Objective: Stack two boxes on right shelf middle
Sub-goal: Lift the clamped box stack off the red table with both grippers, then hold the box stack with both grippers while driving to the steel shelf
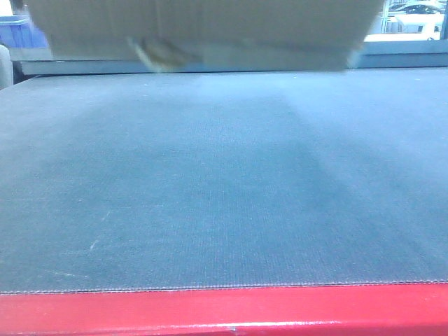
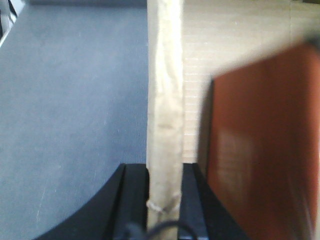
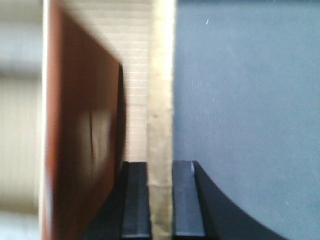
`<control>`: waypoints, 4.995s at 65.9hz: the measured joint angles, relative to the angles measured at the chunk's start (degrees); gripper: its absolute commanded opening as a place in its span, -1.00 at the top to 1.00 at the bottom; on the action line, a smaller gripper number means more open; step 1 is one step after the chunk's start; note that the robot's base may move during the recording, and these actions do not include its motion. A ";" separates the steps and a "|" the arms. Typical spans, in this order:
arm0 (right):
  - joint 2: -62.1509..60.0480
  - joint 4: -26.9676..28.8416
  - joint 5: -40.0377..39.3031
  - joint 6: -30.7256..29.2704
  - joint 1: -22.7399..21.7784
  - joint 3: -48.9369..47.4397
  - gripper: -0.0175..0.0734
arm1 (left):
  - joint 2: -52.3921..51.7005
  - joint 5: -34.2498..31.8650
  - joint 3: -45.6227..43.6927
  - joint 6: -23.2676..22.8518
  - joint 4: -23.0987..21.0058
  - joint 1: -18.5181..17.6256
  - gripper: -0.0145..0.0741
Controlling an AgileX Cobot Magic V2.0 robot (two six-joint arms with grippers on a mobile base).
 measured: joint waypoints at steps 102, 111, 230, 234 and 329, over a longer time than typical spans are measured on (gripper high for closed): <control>0.00 -2.73 -3.16 1.65 0.12 0.00 0.97 | 0.19 1.29 0.02 0.00 -0.64 -0.10 0.92; 0.00 -2.73 -3.16 1.65 0.12 0.00 0.97 | 0.19 1.29 0.02 0.00 -0.64 -0.10 0.92; 0.00 -4.01 -4.49 1.65 0.12 0.00 0.97 | 1.37 -2.48 0.02 0.00 0.46 -0.10 0.92; 0.00 -4.01 -4.49 1.65 0.12 0.00 0.97 | 1.46 -2.48 0.02 0.00 0.46 -0.10 0.92; 0.00 -4.35 -4.49 1.65 0.02 0.00 0.97 | 1.50 -2.96 0.02 0.00 0.35 -0.10 0.92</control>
